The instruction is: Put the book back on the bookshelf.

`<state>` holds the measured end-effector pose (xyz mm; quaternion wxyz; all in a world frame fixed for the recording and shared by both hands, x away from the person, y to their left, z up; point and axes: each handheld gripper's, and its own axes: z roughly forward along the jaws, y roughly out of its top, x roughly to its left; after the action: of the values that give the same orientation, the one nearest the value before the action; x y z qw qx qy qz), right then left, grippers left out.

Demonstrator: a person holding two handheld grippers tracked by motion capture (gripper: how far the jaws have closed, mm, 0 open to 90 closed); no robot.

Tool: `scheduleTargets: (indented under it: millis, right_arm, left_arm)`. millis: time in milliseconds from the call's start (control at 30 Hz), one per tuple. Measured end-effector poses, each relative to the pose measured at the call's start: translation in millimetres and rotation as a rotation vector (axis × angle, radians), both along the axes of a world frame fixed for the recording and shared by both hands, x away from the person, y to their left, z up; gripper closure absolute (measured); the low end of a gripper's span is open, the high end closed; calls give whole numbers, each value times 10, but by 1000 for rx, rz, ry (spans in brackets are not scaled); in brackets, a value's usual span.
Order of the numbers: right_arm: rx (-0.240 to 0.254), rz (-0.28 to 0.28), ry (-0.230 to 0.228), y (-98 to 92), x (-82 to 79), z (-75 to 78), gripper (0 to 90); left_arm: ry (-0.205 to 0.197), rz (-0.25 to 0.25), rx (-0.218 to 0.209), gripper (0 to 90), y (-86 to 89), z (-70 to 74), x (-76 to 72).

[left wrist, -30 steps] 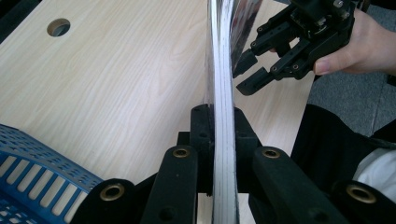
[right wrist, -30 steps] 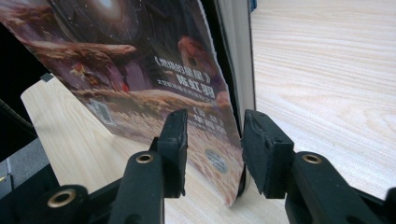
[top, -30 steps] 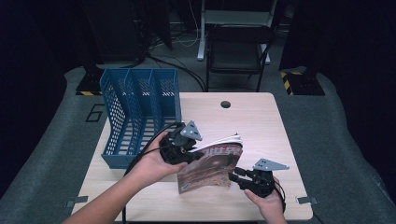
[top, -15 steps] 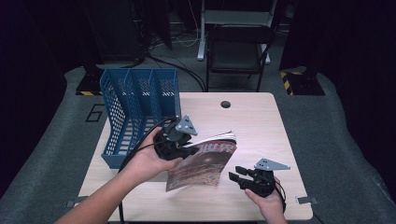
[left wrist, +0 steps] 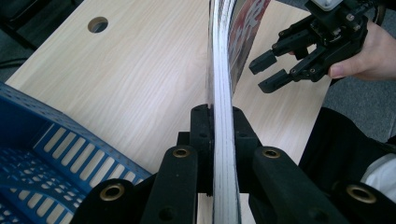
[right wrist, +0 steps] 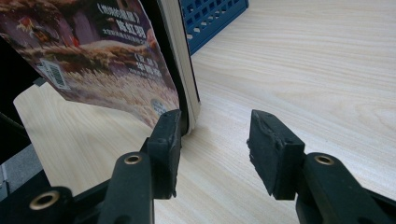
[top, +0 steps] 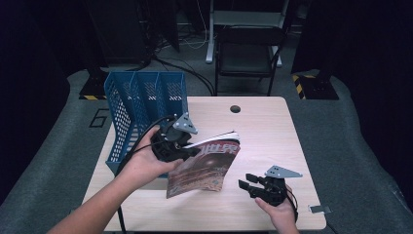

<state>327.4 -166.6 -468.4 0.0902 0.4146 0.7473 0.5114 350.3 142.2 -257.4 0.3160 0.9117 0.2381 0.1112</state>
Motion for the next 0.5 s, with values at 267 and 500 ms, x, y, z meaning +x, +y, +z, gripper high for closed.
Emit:
scheduleTargets:
  millis: [267,500]
  right_arm:
    - [-2,5,6,5,1,-6,538]
    - [-9,4,7,9,3,-12,538]
  left_arm:
    - [11,39,-22,837,92,61,66]
    - [6,62,-19,837,142,160,141]
